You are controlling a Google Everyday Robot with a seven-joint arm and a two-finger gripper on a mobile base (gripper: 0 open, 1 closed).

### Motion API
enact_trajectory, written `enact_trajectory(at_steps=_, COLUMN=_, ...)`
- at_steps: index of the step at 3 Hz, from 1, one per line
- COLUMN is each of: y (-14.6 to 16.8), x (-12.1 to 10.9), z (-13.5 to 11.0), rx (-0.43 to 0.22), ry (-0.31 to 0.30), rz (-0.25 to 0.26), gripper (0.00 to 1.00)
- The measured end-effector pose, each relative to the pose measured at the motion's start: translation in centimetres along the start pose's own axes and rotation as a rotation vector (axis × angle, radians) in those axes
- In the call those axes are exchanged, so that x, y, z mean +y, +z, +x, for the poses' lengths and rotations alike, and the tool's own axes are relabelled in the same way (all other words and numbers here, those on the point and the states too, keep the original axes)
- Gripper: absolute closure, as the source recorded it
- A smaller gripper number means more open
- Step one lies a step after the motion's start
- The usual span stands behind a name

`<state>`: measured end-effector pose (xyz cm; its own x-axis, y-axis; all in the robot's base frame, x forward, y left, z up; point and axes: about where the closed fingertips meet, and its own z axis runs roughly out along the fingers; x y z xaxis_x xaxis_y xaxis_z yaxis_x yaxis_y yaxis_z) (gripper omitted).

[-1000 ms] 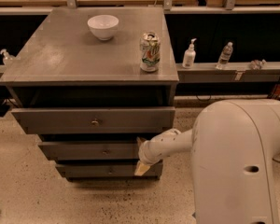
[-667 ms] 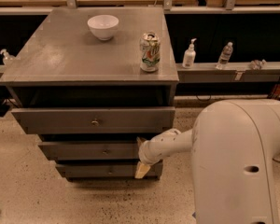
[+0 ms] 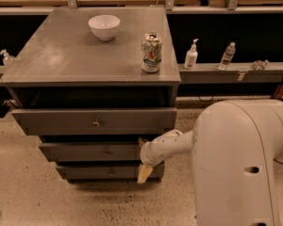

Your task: Open middle drawer

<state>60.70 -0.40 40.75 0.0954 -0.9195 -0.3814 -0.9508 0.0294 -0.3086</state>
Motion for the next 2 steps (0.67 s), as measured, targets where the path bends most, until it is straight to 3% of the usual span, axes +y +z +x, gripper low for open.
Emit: enact_trajectory(at_steps=2, y=-0.10, x=-1.48, z=-0.45, rx=0.022, ry=-0.033, rz=0.020, gripper=0.00)
